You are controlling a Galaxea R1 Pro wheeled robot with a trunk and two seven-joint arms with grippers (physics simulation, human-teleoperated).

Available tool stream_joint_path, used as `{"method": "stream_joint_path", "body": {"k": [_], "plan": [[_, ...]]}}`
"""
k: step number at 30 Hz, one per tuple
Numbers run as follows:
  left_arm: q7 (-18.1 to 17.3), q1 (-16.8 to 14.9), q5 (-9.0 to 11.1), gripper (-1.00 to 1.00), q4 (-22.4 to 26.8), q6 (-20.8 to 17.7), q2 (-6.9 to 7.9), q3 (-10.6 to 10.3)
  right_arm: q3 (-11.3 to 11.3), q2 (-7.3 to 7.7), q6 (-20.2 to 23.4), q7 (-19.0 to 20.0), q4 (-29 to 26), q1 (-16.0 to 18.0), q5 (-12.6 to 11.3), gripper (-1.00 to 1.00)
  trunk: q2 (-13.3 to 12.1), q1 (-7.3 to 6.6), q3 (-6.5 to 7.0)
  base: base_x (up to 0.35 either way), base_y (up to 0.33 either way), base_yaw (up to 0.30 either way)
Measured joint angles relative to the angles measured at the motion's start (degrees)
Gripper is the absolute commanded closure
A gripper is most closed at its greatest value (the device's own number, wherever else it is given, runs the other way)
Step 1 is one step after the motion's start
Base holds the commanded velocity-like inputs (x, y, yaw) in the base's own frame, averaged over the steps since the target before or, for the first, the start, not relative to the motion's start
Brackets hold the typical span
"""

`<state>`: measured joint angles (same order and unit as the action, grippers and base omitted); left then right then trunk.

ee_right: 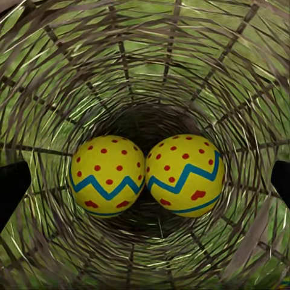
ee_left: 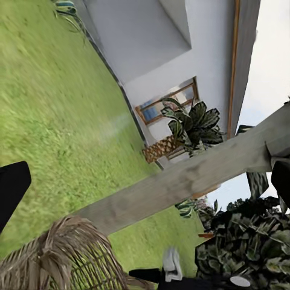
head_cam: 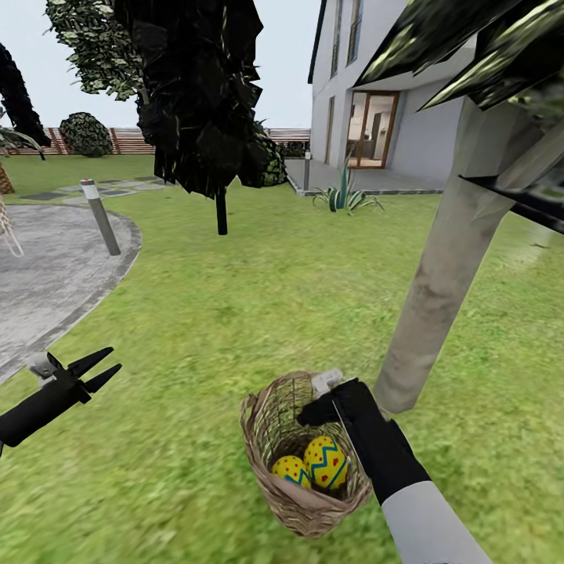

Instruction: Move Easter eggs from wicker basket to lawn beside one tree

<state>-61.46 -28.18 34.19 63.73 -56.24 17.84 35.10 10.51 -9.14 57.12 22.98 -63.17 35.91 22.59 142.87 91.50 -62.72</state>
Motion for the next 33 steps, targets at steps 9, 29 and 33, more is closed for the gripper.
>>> {"method": "stream_joint_path", "body": {"k": [9, 29, 33], "plan": [[0.00, -0.01, 0.00, -1.00, 0.00, 0.00, 0.00, 0.00, -0.03, 0.26, 0.00, 0.00, 1.26, 0.01, 0.10, -1.00, 0.00, 0.00, 0.00, 0.000, 0.000, 0.000], [0.00, 0.00, -0.01, -1.00, 0.00, 0.01, -0.09, -0.07, -0.10, -0.02, -0.25, 0.08, 18.84, 11.19, -0.08, -1.00, 0.56, 0.61, -3.73, 0.000, 0.000, 0.000], [0.00, 0.00, -0.03, -1.00, 0.00, 0.01, -0.14, -0.07, -0.04, -0.08, -0.33, 0.03, 18.94, 11.42, 0.41, -1.00, 0.61, 0.71, -4.61, 0.000, 0.000, 0.000]]}}
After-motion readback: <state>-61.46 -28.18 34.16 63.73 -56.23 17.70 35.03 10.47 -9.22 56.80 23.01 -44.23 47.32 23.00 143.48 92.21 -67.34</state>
